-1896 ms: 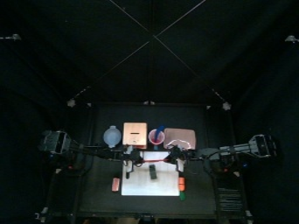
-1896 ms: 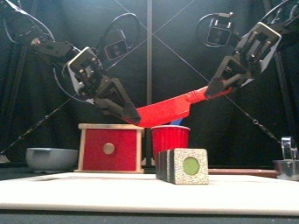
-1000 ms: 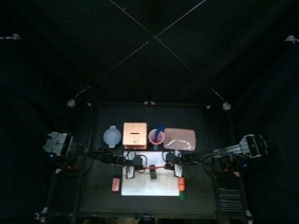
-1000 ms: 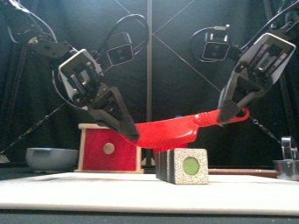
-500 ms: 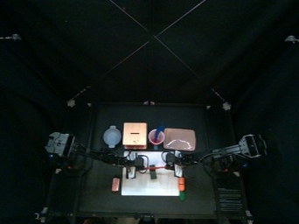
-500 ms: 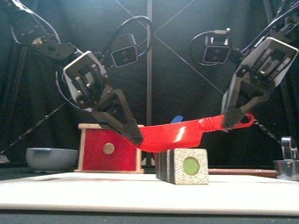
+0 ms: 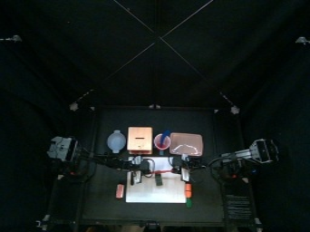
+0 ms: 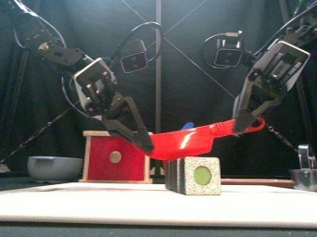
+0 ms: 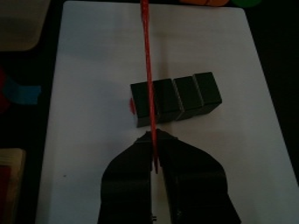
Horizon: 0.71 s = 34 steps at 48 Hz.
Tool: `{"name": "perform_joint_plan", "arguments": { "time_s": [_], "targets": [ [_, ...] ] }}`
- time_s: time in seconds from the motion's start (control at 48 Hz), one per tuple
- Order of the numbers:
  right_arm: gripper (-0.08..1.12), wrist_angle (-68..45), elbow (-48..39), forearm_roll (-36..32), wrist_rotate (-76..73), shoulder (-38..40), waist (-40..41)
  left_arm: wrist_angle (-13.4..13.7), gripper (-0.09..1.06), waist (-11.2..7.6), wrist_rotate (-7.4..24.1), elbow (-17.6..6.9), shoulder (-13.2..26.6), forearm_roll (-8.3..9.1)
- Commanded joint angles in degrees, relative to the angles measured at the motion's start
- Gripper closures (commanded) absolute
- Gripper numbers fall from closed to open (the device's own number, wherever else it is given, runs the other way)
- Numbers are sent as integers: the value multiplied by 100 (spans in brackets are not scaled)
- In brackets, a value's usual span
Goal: Place sushi on board then cut the sushi with the knife then place the pieces on the plate
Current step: Cut the sushi into 4 pieces
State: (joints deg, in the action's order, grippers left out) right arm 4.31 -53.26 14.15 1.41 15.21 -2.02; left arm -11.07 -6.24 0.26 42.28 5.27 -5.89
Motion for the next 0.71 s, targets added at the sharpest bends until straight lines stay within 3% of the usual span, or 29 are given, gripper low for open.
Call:
{"name": "perform_joint_plan", "arguments": {
  "time_s": [0.021,0.708],
  "targets": [
    [72,-9,79,-9,-9,149,62,-44,54,-9,0,-229,-114,18],
    [72,0,53,105,-18,141,35,-44,54,-220,-18,-211,-176,-53]
  ]
}}
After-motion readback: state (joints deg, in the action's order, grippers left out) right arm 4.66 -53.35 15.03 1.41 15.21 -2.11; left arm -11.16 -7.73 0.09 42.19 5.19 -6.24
